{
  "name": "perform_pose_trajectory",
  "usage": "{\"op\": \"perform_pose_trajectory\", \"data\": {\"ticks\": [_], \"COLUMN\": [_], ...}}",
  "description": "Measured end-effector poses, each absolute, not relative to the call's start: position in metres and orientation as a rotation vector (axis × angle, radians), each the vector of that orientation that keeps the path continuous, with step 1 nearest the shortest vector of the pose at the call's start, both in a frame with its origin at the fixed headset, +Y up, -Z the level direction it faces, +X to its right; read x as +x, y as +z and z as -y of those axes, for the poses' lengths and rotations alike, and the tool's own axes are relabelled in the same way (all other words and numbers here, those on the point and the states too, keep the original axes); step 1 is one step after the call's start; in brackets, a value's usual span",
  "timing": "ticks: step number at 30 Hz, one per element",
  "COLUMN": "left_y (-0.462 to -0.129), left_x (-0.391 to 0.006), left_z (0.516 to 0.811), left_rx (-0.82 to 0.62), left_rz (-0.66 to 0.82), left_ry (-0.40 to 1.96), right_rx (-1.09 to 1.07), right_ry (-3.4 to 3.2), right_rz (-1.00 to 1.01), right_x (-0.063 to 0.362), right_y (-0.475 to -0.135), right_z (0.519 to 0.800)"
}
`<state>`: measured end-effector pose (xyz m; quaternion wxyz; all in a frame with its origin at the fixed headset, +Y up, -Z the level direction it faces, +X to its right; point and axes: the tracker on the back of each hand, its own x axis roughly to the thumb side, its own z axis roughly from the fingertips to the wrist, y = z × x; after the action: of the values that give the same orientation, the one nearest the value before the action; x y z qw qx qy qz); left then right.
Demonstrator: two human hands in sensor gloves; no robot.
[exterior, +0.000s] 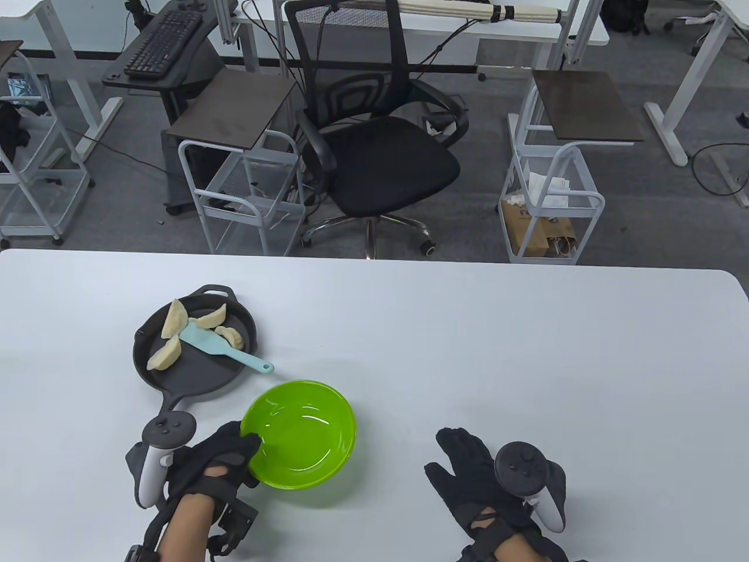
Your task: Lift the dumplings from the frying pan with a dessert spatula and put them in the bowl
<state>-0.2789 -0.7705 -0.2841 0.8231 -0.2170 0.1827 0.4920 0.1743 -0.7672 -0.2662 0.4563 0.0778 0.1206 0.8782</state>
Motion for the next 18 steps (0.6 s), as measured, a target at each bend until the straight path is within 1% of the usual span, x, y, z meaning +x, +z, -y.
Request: {"op": "perform_pose_trajectory", "data": {"ticks": [14,18], "left_y": [-0.279,-0.277], "left_x": [-0.24,-0.228], "left_z": [0.766,0.764], "left_rx": [-0.449,-0.443], "left_rz": [-0.28,-0.233], "left_ry": [1.102,1.096], "right_rx": [0.17,0.141], "right_ry": [1.902,1.785], "right_rz": [-0.398,-0.471], "right_x": [0.161,0.158], "right_y": [-0.264,-0.262], "right_z": [0.777,0.783]}}
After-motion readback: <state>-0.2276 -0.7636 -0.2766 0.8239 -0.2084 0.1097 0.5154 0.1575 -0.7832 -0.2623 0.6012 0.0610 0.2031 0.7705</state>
